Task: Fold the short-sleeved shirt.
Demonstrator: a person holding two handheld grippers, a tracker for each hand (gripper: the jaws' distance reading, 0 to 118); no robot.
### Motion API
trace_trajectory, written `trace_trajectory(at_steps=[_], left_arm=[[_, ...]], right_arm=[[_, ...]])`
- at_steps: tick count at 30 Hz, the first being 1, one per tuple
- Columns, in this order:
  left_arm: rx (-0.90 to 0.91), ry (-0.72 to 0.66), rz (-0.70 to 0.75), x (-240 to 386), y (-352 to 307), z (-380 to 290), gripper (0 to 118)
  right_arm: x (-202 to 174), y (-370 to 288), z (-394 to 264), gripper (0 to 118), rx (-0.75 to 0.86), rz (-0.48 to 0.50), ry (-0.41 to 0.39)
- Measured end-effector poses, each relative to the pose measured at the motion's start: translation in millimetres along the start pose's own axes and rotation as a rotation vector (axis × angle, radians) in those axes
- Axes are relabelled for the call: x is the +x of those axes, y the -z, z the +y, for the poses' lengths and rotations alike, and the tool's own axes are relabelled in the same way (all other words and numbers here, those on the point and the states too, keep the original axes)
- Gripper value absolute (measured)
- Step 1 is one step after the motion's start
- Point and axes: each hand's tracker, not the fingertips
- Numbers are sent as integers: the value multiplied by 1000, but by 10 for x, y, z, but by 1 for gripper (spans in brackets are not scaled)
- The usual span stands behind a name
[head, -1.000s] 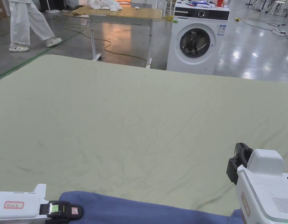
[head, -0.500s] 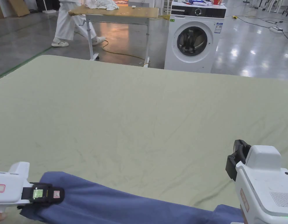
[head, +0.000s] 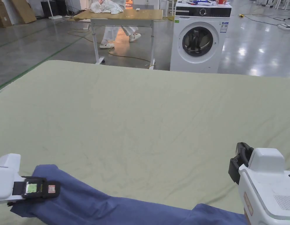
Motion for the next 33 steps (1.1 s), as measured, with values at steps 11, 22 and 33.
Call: trace_trajectory(at_steps=[11,22,33], left_arm=[[-134,95,-86,897,985,-184,7],[-280,154,96,1221,2076,-549,7],[-238,114,65,1250,2031,-556,46]], right_arm=[[105,-50,-108,1,-33,-19,11],[210,-114,-187,2,-60,-49,16],[204,-114,-241,1,-78,-43,26]])
